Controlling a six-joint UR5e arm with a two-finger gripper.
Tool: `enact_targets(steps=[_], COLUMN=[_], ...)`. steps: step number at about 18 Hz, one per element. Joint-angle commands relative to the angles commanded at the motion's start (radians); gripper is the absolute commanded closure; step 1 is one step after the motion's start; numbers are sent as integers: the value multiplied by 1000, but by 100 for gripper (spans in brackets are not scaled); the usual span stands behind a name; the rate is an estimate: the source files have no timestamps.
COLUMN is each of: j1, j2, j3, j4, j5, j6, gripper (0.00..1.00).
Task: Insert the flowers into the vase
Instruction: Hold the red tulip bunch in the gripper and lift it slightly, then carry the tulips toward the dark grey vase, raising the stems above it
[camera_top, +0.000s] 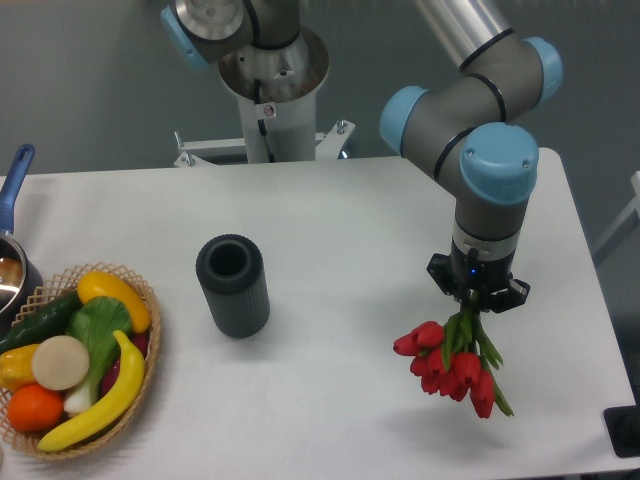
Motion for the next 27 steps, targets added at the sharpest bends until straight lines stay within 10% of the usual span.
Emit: enact_targets(steps=[7, 16, 27], j1=[6, 11, -147], j2=[2, 44, 81], j3=[15, 35, 19], j4=[37, 222, 316], j5=[-67, -414, -779], j6=[-43, -210, -431], gripper=[96, 97, 96])
